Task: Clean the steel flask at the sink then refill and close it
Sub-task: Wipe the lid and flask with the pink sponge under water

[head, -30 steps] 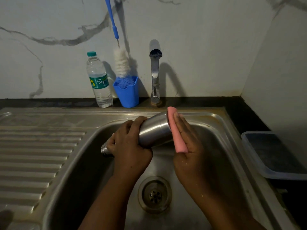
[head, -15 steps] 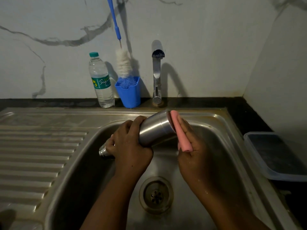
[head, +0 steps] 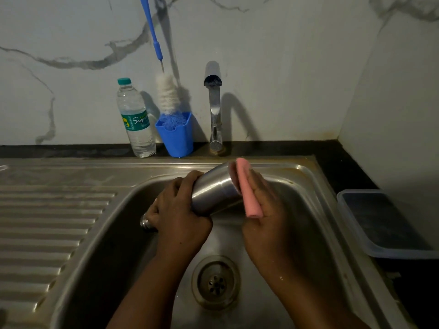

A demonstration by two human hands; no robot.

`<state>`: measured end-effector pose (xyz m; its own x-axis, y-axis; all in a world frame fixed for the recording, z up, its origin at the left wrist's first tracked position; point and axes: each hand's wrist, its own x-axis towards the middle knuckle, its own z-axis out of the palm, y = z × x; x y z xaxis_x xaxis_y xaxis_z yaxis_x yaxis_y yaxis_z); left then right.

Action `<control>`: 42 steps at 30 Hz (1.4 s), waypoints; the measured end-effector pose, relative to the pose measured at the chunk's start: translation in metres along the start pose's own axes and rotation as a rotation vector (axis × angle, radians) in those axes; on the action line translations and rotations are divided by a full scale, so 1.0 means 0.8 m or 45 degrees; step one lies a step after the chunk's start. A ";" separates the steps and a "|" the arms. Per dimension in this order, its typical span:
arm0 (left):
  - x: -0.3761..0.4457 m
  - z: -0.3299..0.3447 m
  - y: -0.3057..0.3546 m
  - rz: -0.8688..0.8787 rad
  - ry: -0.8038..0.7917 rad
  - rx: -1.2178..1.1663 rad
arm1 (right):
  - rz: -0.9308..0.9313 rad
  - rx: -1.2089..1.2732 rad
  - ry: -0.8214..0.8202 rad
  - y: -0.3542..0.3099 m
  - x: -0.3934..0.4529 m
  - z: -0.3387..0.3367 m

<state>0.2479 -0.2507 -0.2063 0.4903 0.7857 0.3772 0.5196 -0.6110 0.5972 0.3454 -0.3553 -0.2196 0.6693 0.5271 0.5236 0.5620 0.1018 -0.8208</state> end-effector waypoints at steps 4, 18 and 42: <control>0.003 -0.002 -0.008 -0.060 0.040 0.020 | -0.208 -0.011 -0.126 -0.011 -0.004 0.003; -0.004 0.005 -0.008 -0.101 0.073 0.117 | -0.233 0.072 -0.122 -0.008 0.003 -0.006; -0.030 -0.102 0.018 -0.167 -0.098 -0.752 | 0.213 0.358 -0.094 -0.160 -0.010 0.022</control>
<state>0.1866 -0.2709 -0.1492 0.5090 0.8281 0.2347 0.1137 -0.3350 0.9353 0.2595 -0.3577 -0.1226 0.6980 0.6149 0.3670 0.2847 0.2320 -0.9301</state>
